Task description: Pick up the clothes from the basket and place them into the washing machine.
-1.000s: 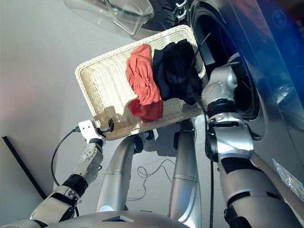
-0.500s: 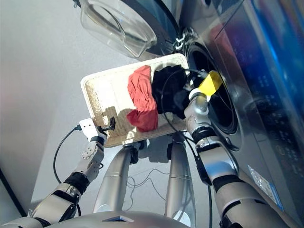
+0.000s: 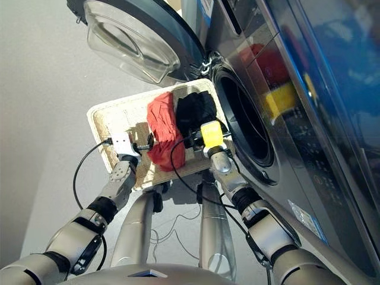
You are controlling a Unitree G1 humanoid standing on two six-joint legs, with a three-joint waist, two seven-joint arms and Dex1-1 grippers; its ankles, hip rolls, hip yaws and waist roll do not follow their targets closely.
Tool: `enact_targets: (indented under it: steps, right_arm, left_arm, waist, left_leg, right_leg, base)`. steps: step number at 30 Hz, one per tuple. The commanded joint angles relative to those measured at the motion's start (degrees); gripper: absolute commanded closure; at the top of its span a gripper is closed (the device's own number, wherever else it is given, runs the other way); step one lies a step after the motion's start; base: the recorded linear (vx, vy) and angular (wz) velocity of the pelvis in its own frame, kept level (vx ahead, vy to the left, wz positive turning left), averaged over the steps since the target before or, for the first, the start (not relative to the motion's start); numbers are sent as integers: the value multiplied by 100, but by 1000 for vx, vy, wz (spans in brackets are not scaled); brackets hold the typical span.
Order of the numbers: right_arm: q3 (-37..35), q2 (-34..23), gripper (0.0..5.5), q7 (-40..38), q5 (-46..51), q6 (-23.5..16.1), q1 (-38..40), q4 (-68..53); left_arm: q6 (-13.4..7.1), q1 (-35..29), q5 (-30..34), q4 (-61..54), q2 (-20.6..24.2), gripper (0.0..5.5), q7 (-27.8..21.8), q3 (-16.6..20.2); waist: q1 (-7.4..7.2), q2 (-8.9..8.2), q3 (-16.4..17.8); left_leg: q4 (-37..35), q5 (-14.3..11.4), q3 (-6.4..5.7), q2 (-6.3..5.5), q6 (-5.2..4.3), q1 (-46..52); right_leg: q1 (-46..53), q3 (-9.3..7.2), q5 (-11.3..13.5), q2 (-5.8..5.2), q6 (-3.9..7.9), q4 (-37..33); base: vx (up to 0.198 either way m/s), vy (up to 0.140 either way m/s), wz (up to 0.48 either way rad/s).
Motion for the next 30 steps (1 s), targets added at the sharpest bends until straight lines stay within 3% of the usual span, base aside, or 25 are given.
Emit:
enact_targets:
  steps: [1,5,9,18,25,26,28,29,30]
  right_arm:
    - [170,8,0,-59,-368,-141,-102,-622]
    - [216,103,0,-56,-288,-184,-67,-819]
    - [294,148,0,-38,-174,-238,-104,-1107]
    - [383,241,0,-208,-52,-406,-309,-1571]
    - [323,213,0,-197,-17,-431,-239,-1775]
    - [324,211,0,-184,-27,-446,-235,-1779]
    - [339,204,0,-167,-61,-460,-239,-1825]
    - [361,186,0,-146,-77,-470,-222,-1848]
    - [357,181,0,-145,-99,-488,-214,-1869]
  left_arm:
    - [-46,-379,170,195,-50,0,190,61]
    - [44,-645,425,506,-4,0,423,130]
    - [109,-865,299,741,114,0,510,375]
    - [223,-1273,452,1116,654,0,776,694]
    - [220,-1244,488,1100,756,0,788,770]
    - [219,-1246,561,1096,761,54,802,742]
    - [218,-1257,769,1041,810,110,841,642]
    - [192,-1293,1090,964,872,97,953,518]
    - [154,-1279,1256,888,907,0,1032,455]
  waist:
    - [-68,11,28]
    - [-148,-16,85]
    - [-228,-51,125]
    - [-423,-179,188]
    - [-498,-195,98]
    - [-506,-200,72]
    - [-521,-196,29]
    - [-530,-191,5]
    - [-534,-186,-6]
  left_leg:
    - [-121,245,-159,43,-46,-453]
    - [164,130,-118,146,-33,-720]
    - [578,-42,-118,270,-2,-1078]
    - [2114,-674,-167,565,57,-2183]
    - [2470,-834,-186,652,63,-2501]
    - [2474,-857,-174,662,71,-2515]
    - [2505,-882,-156,680,74,-2551]
    - [2465,-895,-137,688,75,-2544]
    - [2451,-901,-112,684,83,-2525]
  right_leg:
    - [3,-221,-330,113,256,73]
    - [-245,-167,-365,174,243,209]
    - [-565,-139,-443,251,215,477]
    - [-1486,-107,-742,614,110,1409]
    - [-1833,-147,-823,732,80,1679]
    - [-1869,-140,-821,746,83,1692]
    - [-1916,-120,-809,767,79,1671]
    - [-1919,-106,-804,765,83,1633]
    - [-1917,-89,-795,761,83,1613]
  base:
    - [0,0,0]
    - [0,0,0]
    - [16,8,-175]
    - [-15,0,-261]
    - [3,-4,-103]
    - [0,0,0]
    - [0,0,0]
    - [17,55,-97]
    - [0,0,0]
